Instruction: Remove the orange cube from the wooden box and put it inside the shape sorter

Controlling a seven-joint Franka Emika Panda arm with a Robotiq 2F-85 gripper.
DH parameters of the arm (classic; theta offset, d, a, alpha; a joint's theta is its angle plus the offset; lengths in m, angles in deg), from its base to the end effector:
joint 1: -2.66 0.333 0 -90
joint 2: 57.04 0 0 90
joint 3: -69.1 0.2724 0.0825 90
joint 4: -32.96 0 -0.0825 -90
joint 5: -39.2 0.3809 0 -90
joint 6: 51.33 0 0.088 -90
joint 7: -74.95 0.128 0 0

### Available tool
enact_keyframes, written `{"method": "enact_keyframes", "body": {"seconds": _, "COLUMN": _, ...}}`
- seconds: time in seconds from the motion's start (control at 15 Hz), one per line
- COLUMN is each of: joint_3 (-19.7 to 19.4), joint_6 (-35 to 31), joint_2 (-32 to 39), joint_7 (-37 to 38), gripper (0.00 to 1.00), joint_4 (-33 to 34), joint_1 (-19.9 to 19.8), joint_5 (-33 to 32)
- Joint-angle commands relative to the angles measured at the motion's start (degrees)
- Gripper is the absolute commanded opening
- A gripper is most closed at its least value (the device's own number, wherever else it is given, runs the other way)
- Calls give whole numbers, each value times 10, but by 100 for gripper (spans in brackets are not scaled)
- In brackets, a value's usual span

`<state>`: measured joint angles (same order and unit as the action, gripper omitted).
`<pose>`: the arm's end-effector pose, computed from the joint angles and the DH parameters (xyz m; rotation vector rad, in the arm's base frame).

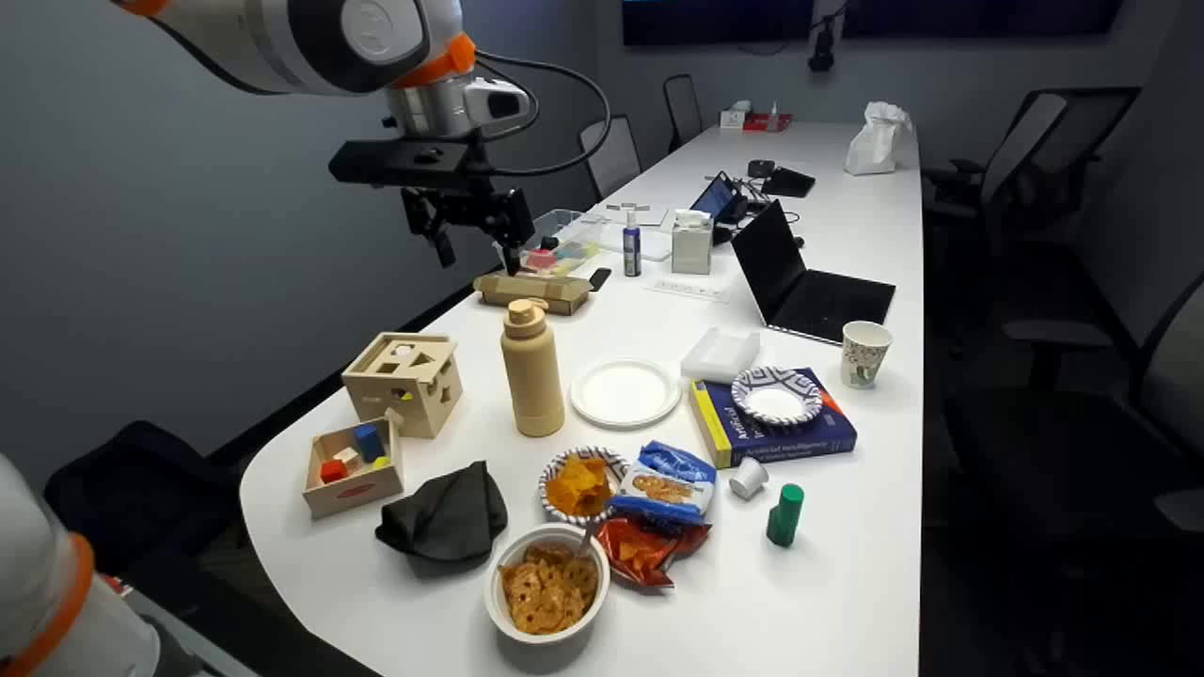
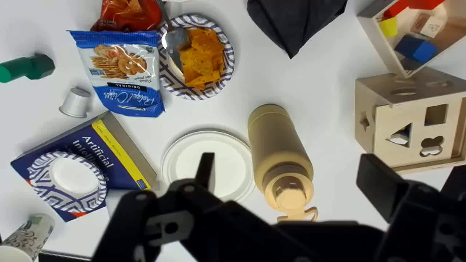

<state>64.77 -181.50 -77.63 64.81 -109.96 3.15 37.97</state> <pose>0.4511 -0.0299 0.3678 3.1211 0.1964 0.2132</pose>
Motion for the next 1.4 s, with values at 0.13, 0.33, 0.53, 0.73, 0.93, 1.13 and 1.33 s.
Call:
{"method": "enact_keyframes", "body": {"seconds": 0.13, "joint_3": 3, "joint_6": 1, "joint_2": 0, "joint_7": -1, "gripper": 100, "joint_4": 1, "joint_1": -3, "joint_5": 1}}
{"method": "enact_keyframes", "body": {"seconds": 0.33, "joint_3": 3, "joint_6": 2, "joint_2": 3, "joint_7": 9, "gripper": 100, "joint_4": 3, "joint_1": 2, "joint_5": 21}}
{"method": "enact_keyframes", "body": {"seconds": 0.53, "joint_3": 32, "joint_6": -7, "joint_2": 12, "joint_7": 107, "gripper": 100, "joint_4": -2, "joint_1": 8, "joint_5": 56}}
{"method": "enact_keyframes", "body": {"seconds": 0.73, "joint_3": 77, "joint_6": -33, "joint_2": 41, "joint_7": 206, "gripper": 100, "joint_4": -8, "joint_1": 29, "joint_5": 103}}
{"method": "enact_keyframes", "body": {"seconds": 0.93, "joint_3": 127, "joint_6": -85, "joint_2": 77, "joint_7": 317, "gripper": 100, "joint_4": -18, "joint_1": 48, "joint_5": 132}}
{"method": "enact_keyframes", "body": {"seconds": 1.13, "joint_3": 169, "joint_6": -143, "joint_2": 127, "joint_7": 438, "gripper": 100, "joint_4": -27, "joint_1": 57, "joint_5": 127}}
{"method": "enact_keyframes", "body": {"seconds": 1.33, "joint_3": 183, "joint_6": -179, "joint_2": 181, "joint_7": 536, "gripper": 100, "joint_4": -27, "joint_1": 62, "joint_5": 110}}
